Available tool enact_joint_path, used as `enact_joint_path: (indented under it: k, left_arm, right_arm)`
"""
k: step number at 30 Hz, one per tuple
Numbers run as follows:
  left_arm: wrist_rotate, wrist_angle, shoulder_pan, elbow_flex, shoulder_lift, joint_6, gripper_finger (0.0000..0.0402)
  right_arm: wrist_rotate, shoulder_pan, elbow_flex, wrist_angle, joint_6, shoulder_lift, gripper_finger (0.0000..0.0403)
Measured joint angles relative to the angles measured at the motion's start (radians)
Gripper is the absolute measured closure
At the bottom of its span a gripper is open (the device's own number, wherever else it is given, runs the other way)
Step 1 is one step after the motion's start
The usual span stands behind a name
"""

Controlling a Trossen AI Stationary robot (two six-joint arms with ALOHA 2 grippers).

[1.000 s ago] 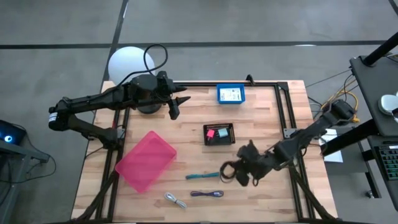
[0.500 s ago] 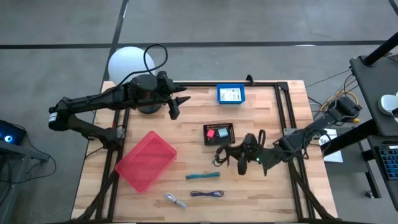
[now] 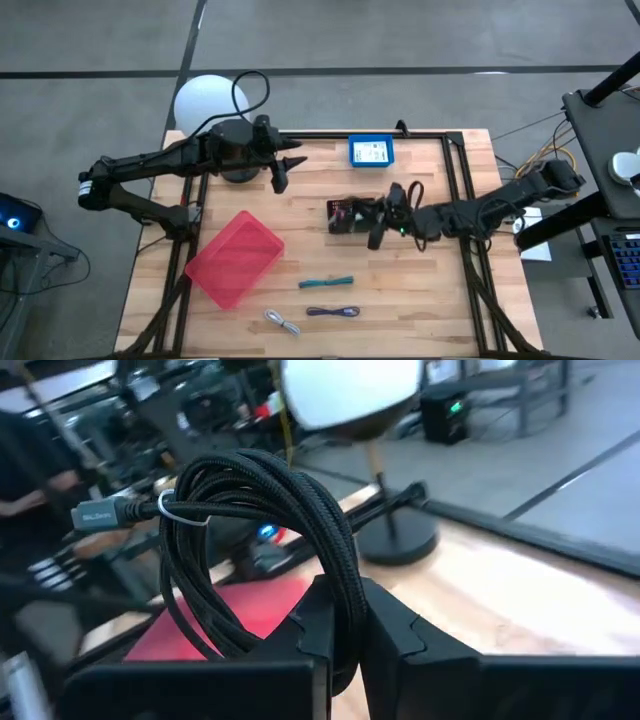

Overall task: Pick and place items into bin
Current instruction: Put the black charger cable into the pink bin

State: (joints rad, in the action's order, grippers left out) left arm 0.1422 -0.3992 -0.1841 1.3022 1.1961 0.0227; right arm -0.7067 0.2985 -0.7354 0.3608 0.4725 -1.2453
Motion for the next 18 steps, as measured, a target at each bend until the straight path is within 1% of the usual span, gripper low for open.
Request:
enact_joint_path:
  k: [7, 12, 14, 18]
  left_arm:
    - [-0.189, 0.000, 0.000, 0.000, 0.000, -0.001, 0.0235]
    - [-0.327, 0.011, 0.001, -0.001, 0.021, 0.001, 0.0235]
    - [-0.347, 0.044, 0.002, -0.001, 0.038, 0.008, 0.0235]
    - [-0.349, 0.082, 0.002, -0.001, 0.079, 0.049, 0.0235]
  right_arm:
    - [-0.001, -0.117, -0.018, 0.045, -0.083, 0.000, 0.0390]
    - [-0.001, -0.182, -0.036, 0.051, -0.091, 0.000, 0.0390]
    - [-0.001, -0.204, -0.042, 0.050, -0.092, 0.000, 0.0390]
    - [-0.002, -0.236, -0.047, 0.050, -0.091, 0.000, 0.0390]
